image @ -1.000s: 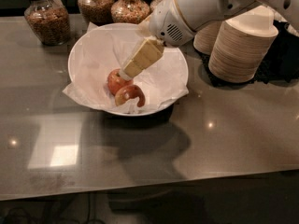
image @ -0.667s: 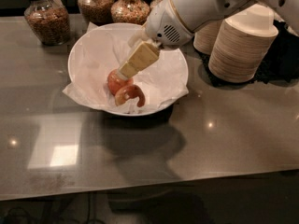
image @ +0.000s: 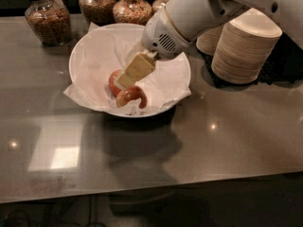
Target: Pick apple from white bowl
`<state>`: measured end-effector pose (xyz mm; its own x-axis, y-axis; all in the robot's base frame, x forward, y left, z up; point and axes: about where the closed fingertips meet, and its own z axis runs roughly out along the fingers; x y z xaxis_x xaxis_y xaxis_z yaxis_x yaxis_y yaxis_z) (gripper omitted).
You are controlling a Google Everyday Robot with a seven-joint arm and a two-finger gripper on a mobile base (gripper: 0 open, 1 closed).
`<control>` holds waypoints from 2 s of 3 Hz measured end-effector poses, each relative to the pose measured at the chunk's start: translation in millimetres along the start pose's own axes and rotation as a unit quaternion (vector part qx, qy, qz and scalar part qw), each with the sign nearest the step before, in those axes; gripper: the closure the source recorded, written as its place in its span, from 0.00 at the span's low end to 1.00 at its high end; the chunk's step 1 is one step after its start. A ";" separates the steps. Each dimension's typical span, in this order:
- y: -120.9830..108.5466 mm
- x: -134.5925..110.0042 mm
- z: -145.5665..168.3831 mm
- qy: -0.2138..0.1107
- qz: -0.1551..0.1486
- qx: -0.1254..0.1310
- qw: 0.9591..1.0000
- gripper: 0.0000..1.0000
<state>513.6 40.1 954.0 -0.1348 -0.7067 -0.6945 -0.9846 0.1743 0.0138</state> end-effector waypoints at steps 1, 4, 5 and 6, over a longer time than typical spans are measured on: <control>1.0 9.3 10.1 0.019 0.015 0.003 1.000 0.33; -14.9 19.4 33.2 0.063 0.058 0.012 0.996 0.28; -18.6 23.8 38.2 0.073 0.073 0.017 0.995 0.27; -17.9 35.4 43.4 0.090 0.092 0.027 0.991 0.28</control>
Offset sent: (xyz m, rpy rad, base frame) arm 0.0052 -0.0020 -0.0499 -0.1202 0.0958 -0.0926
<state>531.3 41.8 898.0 -0.3332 -0.7700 -0.5442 -0.9352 0.3434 0.0866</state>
